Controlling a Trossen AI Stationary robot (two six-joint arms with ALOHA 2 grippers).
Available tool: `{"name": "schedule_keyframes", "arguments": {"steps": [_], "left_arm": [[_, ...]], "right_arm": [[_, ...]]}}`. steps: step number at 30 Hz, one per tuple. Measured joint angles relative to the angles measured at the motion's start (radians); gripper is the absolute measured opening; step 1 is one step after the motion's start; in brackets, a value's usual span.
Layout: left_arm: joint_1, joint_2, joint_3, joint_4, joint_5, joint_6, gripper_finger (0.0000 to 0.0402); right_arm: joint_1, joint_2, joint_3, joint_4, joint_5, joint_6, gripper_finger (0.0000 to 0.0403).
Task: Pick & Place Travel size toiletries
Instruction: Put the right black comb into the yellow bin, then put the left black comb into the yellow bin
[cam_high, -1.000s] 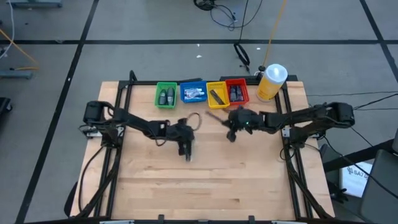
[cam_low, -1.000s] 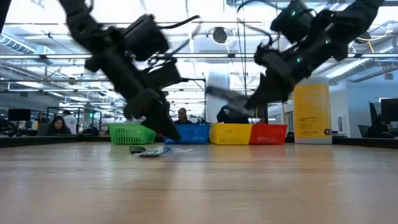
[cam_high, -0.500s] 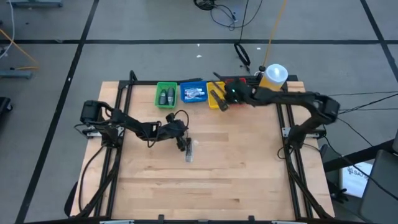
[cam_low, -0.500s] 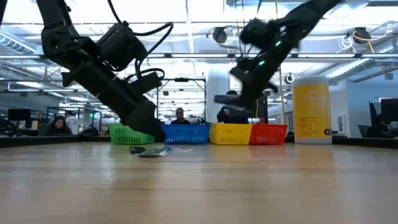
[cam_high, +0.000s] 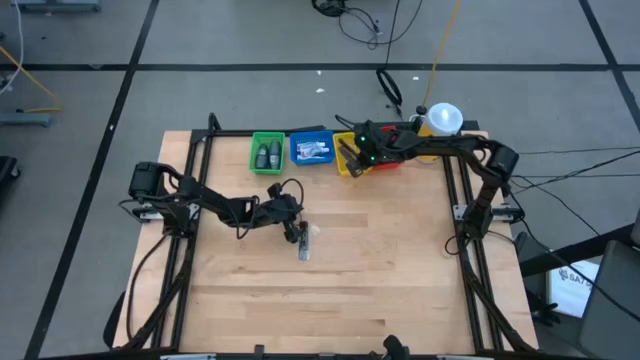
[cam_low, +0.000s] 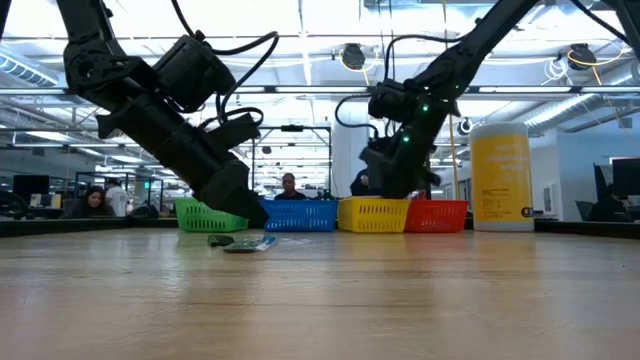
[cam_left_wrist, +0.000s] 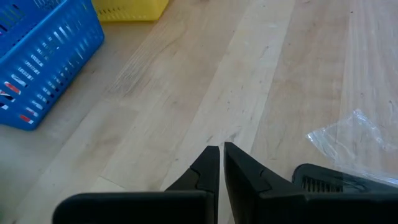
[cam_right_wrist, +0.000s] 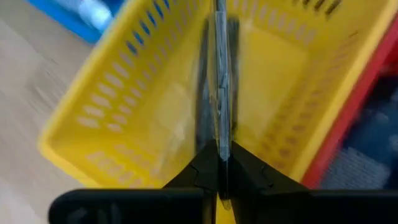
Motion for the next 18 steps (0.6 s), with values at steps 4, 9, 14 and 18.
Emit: {"name": "schedule_keyframes", "arguments": {"steps": [4, 9, 14, 18], "left_arm": [[-0.001, 0.0, 0.0, 0.001, 0.0, 0.0, 0.0026], [-0.007, 0.0, 0.0, 0.007, 0.0, 0.001, 0.0026], [-0.046, -0.057, 0.001, -0.003, -0.011, 0.056, 0.0026], [-0.097, -0.158, 0.001, -0.047, -0.085, 0.096, 0.0026]], "right_arm": [[0.0, 0.008, -0.002, 0.032, -0.051, -0.015, 0.0019], [0.0, 0.0, -0.002, 0.056, -0.053, -0.079, 0.0061], [0.006, -0.073, -0.001, 0.096, -0.054, -0.216, 0.0124], [0.039, -0.151, -0.002, 0.108, -0.055, -0.279, 0.016]]}}
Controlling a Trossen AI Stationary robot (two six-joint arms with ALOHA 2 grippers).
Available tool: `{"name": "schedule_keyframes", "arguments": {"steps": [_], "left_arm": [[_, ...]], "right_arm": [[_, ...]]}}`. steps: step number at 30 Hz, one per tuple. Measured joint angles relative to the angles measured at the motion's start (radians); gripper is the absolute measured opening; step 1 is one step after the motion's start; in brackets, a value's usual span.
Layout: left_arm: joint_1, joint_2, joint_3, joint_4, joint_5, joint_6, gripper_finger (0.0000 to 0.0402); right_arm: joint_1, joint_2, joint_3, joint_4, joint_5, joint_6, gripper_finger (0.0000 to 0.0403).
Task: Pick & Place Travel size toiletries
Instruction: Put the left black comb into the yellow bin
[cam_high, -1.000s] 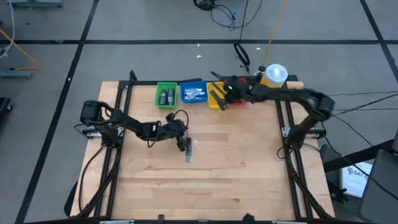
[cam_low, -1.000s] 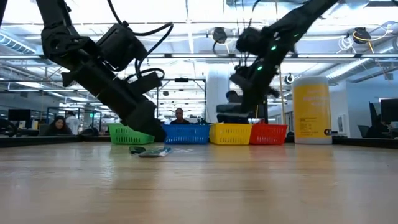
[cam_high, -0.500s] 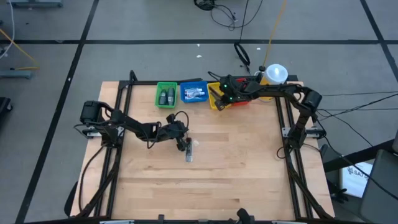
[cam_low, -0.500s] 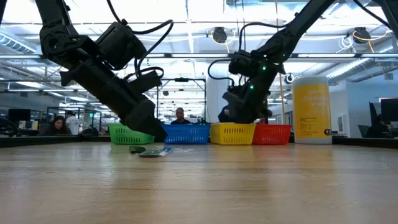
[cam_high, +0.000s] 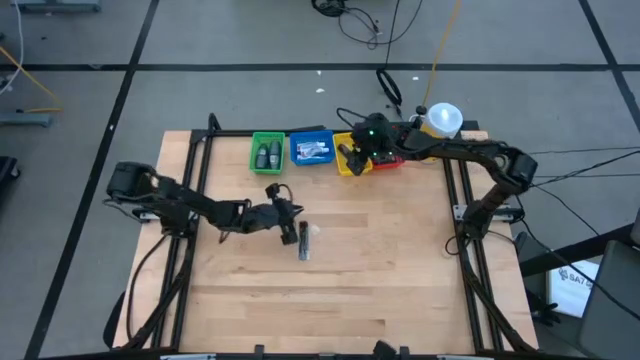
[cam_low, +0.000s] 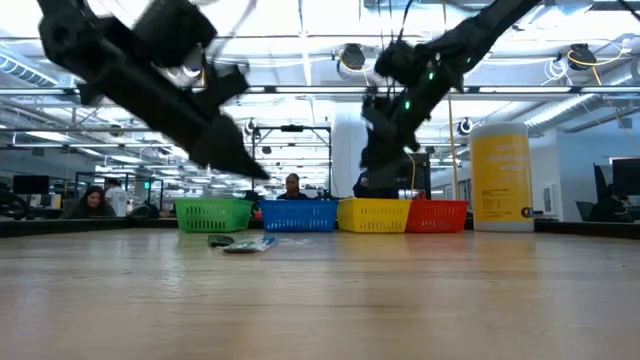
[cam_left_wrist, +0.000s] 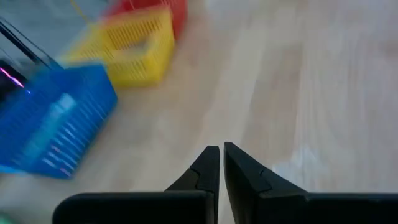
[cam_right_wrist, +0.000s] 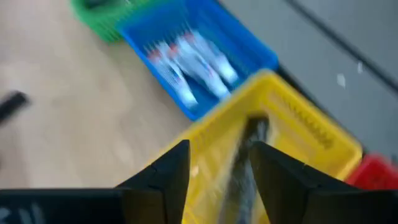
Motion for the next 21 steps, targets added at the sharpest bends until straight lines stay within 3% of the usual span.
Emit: {"name": "schedule_keyframes", "arguments": {"steps": [5, 10, 12, 17, 19, 21], "left_arm": [[-0.078, -0.137, 0.001, -0.088, -0.125, 0.051, 0.0026], [-0.122, -0.236, 0.001, -0.253, -0.117, 0.013, 0.0026], [-0.111, -0.271, 0.001, -0.325, -0.035, -0.045, 0.0026], [0.009, -0.291, 0.001, -0.483, 0.308, -0.21, 0.0026], [0.051, -0.272, 0.002, -0.534, 0.382, -0.258, 0.0026], [0.079, -0.254, 0.004, -0.586, 0.389, -0.27, 0.0026]], "right_arm": [[0.13, -0.081, -0.101, 0.113, -0.031, -0.099, 0.0175], [0.318, -0.102, -0.311, 0.399, -0.113, -0.153, 0.0169], [0.395, -0.094, -0.406, 0.549, -0.125, -0.156, 0.0166], [0.567, -0.002, -0.547, 0.874, -0.11, -0.079, 0.016], [0.623, 0.052, -0.556, 0.969, -0.057, -0.036, 0.016], [0.664, 0.097, -0.558, 1.019, 0.001, -0.029, 0.016]]}}
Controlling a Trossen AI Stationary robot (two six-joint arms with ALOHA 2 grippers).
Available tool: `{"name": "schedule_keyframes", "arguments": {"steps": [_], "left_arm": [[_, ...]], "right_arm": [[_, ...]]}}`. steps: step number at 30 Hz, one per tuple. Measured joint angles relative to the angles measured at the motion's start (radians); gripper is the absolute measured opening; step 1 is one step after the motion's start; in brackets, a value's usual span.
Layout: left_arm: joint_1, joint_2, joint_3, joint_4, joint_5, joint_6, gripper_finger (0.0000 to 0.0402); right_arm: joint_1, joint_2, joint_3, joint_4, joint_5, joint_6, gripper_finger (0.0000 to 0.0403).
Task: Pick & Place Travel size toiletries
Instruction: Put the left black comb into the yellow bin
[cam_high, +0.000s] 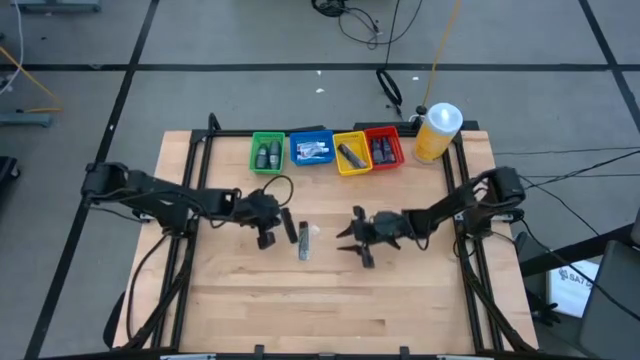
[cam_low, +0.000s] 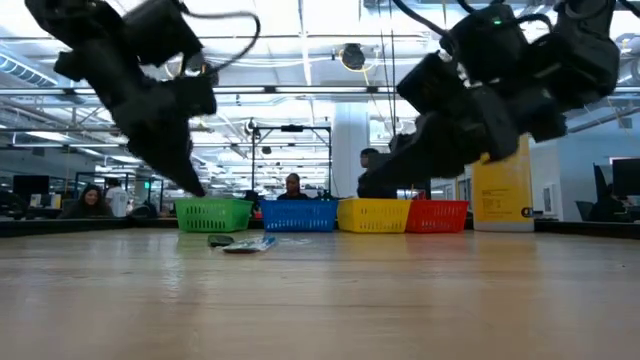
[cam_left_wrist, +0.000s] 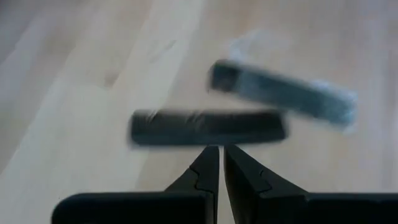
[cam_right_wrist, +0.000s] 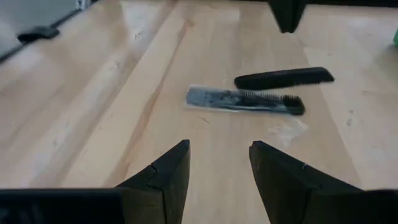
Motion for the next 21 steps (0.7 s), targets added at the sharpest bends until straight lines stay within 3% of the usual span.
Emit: {"name": "schedule_keyframes", "arguments": {"steps": [4, 9, 16, 21], "left_arm": [[0.064, 0.032, 0.003, -0.058, -0.02, -0.014, 0.0026], [0.116, 0.104, 0.0, -0.078, -0.018, -0.03, 0.0026], [0.119, 0.272, 0.004, 0.206, 0.012, 0.065, 0.0026], [0.121, 0.416, 0.002, 0.574, 0.074, 0.081, 0.0026]], "right_arm": [[0.031, 0.077, -0.001, 0.088, 0.08, -0.047, 0.016], [0.022, 0.107, 0.0, 0.094, 0.081, -0.045, 0.016], [0.005, 0.106, 0.0, 0.109, 0.081, -0.044, 0.016], [0.005, 0.106, 0.0, 0.102, 0.081, -0.044, 0.016]]}}
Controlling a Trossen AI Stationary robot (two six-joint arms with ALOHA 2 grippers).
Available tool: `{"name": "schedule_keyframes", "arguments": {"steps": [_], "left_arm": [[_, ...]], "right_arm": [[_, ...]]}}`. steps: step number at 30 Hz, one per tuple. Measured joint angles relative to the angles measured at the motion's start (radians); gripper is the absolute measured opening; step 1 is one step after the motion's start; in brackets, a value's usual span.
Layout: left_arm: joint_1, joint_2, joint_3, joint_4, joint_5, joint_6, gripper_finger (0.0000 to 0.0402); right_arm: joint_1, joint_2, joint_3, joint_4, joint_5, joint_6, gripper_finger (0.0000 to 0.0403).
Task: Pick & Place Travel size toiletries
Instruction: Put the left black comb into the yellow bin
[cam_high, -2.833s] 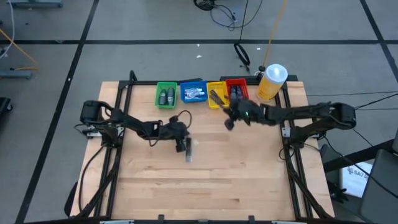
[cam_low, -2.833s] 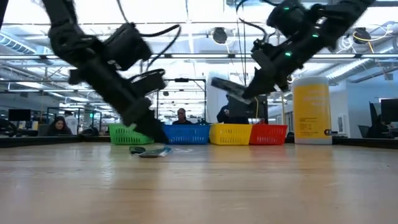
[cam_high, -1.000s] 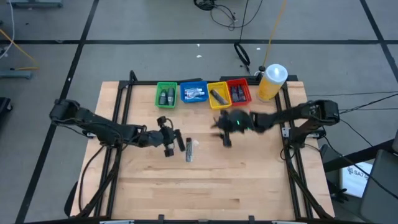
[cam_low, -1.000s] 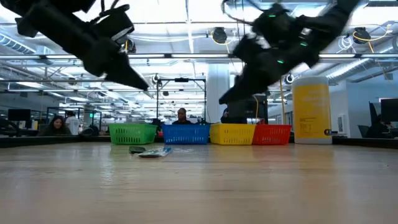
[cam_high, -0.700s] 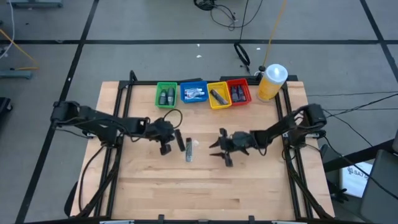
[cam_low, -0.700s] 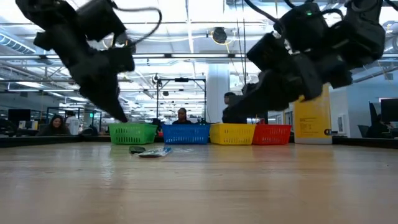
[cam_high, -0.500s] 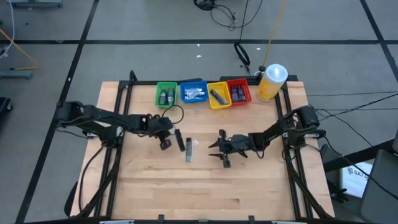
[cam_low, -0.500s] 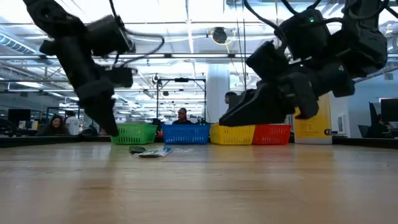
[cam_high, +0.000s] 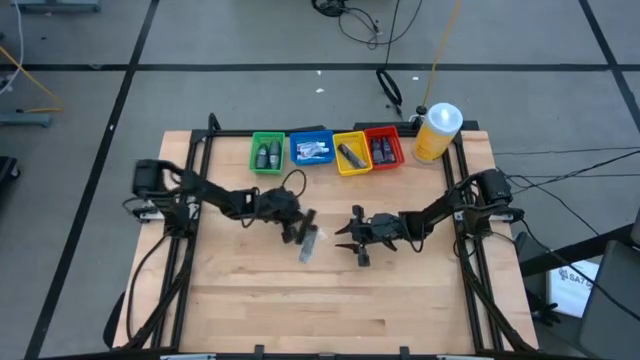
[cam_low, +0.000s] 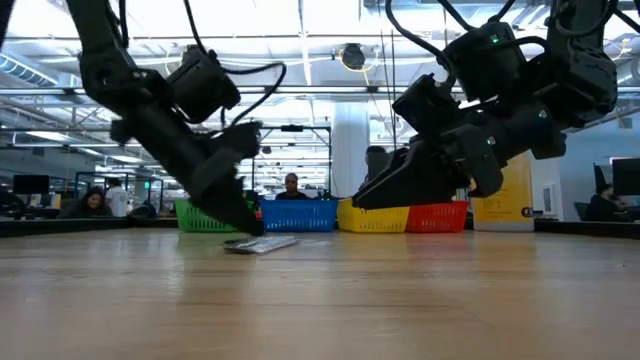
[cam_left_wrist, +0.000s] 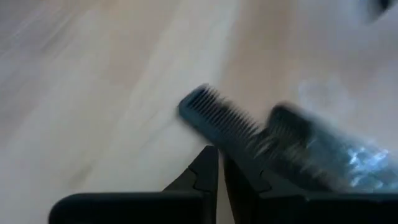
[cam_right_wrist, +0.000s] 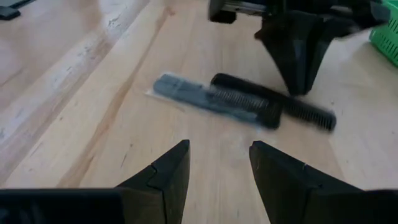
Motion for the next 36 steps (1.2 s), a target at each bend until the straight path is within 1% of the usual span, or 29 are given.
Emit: {"name": "schedule_keyframes", "arguments": {"steps": [3, 6, 8, 11, 13, 15, 16, 18, 21, 23, 25, 27, 30, 32, 34, 36], "left_arm": [[-0.019, 0.099, 0.022, 0.211, 0.068, 0.006, 0.0026], [-0.044, 0.202, 0.083, 0.272, 0.092, 0.011, 0.0026], [-0.054, 0.234, 0.15, 0.228, 0.13, 0.03, 0.0026], [-0.078, 0.279, 0.238, 0.205, 0.144, 0.056, 0.0026], [-0.098, 0.273, 0.289, 0.144, 0.146, 0.102, 0.0026], [-0.115, 0.236, 0.329, 0.035, 0.14, 0.139, 0.0026], [-0.125, 0.216, 0.347, -0.033, 0.128, 0.15, 0.0026], [-0.142, 0.173, 0.369, -0.159, 0.071, 0.151, 0.0026], [-0.168, 0.109, 0.373, -0.304, -0.036, 0.138, 0.0026], [-0.177, 0.083, 0.371, -0.374, -0.076, 0.115, 0.0026], [-0.177, 0.087, 0.371, -0.414, -0.076, 0.091, 0.0026], [-0.176, 0.107, 0.369, -0.433, -0.055, 0.091, 0.0026], [-0.176, 0.14, 0.37, -0.432, -0.026, 0.114, 0.0026], [-0.175, 0.156, 0.371, -0.424, -0.075, 0.114, 0.0026], [-0.169, 0.162, 0.372, -0.422, -0.153, 0.129, 0.0026], [-0.159, 0.162, 0.371, -0.414, -0.237, 0.176, 0.0026]], "right_arm": [[0.0, 0.0, 0.0, 0.001, 0.0, -0.001, 0.016], [0.0, 0.0, 0.0, 0.0, -0.002, 0.022, 0.016], [0.0, 0.0, 0.0, 0.003, -0.003, 0.064, 0.016], [0.0, 0.0, 0.0, 0.009, -0.002, 0.071, 0.016], [0.0, 0.0, 0.0, 0.009, -0.001, 0.063, 0.016], [0.0, 0.0, 0.0, 0.006, -0.001, 0.039, 0.016], [0.0, 0.0, 0.0, 0.006, -0.001, 0.027, 0.016], [0.0, 0.0, 0.0, 0.007, 0.014, 0.03, 0.016], [-0.012, 0.0, 0.0, -0.018, 0.13, 0.126, 0.016], [-0.045, 0.0, -0.001, -0.04, 0.158, 0.202, 0.016], [-0.089, 0.0, 0.006, -0.069, 0.122, 0.295, 0.016], [-0.135, 0.0, 0.034, -0.145, 0.038, 0.353, 0.016], [-0.176, 0.0, 0.085, -0.293, 0.0, 0.366, 0.016], [-0.186, -0.001, 0.119, -0.366, -0.002, 0.327, 0.016], [-0.186, -0.001, 0.141, -0.426, 0.001, 0.276, 0.016], [-0.178, -0.004, 0.15, -0.478, 0.004, 0.262, 0.016]]}}
